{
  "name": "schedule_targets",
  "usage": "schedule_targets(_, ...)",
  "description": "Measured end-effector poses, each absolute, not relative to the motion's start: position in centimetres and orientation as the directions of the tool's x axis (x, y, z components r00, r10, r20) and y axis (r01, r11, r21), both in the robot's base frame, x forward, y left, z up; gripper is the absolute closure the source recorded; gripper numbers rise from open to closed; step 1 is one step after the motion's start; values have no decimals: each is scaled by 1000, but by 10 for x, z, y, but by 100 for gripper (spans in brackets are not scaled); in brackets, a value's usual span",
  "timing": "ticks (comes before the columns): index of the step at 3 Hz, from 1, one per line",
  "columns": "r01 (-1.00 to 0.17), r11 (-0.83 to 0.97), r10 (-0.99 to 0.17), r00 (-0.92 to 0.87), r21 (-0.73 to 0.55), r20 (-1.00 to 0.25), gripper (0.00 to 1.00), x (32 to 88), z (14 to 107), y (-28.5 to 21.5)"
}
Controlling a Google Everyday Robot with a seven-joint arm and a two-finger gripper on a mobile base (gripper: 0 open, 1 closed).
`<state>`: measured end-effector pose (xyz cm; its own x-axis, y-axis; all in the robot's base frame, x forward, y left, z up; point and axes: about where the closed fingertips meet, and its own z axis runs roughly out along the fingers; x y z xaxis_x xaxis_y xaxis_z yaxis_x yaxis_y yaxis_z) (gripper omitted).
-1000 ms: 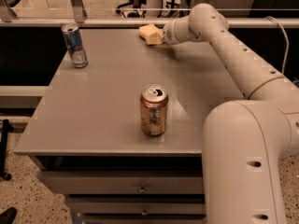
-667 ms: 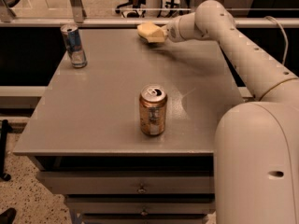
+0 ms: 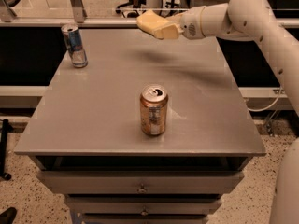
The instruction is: Pick sponge
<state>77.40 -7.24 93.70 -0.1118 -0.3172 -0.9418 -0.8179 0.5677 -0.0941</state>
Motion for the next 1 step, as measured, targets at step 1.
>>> schedule_targets(1, -874, 465, -300, -4, -143, -954, 100, 736, 976, -84)
